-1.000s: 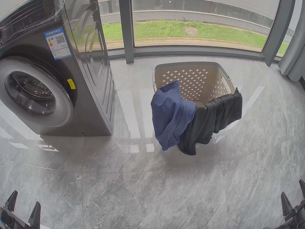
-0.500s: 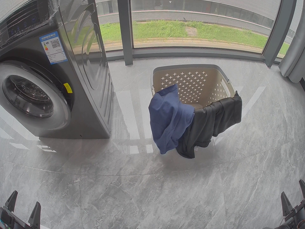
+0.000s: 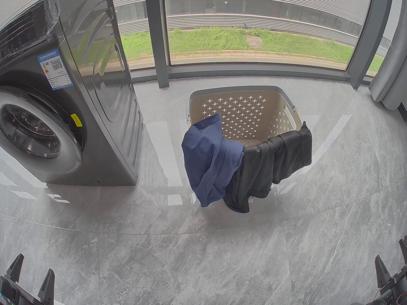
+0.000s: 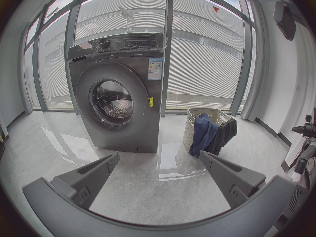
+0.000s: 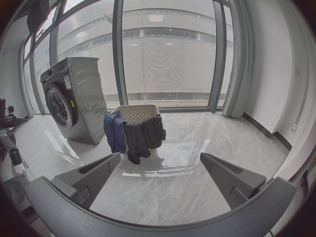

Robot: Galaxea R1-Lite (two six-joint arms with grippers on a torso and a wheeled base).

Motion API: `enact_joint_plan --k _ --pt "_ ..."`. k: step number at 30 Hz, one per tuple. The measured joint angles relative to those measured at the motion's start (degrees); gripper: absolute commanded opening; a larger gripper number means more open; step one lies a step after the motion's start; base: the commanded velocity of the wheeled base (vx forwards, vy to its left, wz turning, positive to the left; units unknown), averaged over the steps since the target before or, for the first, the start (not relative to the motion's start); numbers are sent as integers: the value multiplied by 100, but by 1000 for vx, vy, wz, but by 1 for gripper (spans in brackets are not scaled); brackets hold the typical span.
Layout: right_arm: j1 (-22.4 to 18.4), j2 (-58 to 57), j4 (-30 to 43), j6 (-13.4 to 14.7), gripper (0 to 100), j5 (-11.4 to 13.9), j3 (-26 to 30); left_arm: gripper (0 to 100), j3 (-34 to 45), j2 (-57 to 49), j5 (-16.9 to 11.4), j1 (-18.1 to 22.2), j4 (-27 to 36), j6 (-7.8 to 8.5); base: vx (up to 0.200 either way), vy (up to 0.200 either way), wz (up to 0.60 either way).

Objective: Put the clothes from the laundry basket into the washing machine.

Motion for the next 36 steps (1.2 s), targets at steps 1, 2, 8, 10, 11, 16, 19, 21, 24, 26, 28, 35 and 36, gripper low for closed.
enact_joint_plan --k 1,2,8,10,11,16,19,21,24,26,28,35,36 --pt "2 0 0 2 100 -2 0 100 0 0 -2 2 0 0 200 0 0" --pt "2 -1 0 2 100 0 0 100 0 0 0 5 0 0 200 0 0" --pt "2 -1 0 0 100 0 0 100 0 -2 0 2 0 0 200 0 0" --pt "2 -1 0 0 100 0 0 100 0 0 0 5 -2 0 200 0 0" --pt "2 0 0 0 100 0 0 100 0 0 -2 5 -2 2 200 0 0" --pt "2 0 0 0 100 0 0 100 0 0 -2 5 -2 0 40 0 0" --pt "2 0 0 0 100 0 0 100 0 0 0 0 -2 2 0 0 0" --pt "2 0 0 0 100 0 0 100 0 0 -2 5 -2 2 0 0 0" --pt "2 0 0 0 100 0 0 100 0 0 0 2 0 2 0 -200 0" --pt "2 0 0 0 100 0 0 100 0 0 0 2 0 0 0 -200 0" --pt "2 -1 2 0 100 0 0 100 0 0 0 5 -2 0 0 -200 0" --pt "2 0 0 0 100 0 0 100 0 0 0 2 -2 2 0 -143 0" --pt "2 0 0 0 100 -2 0 100 0 0 -2 5 -2 0 0 0 0"
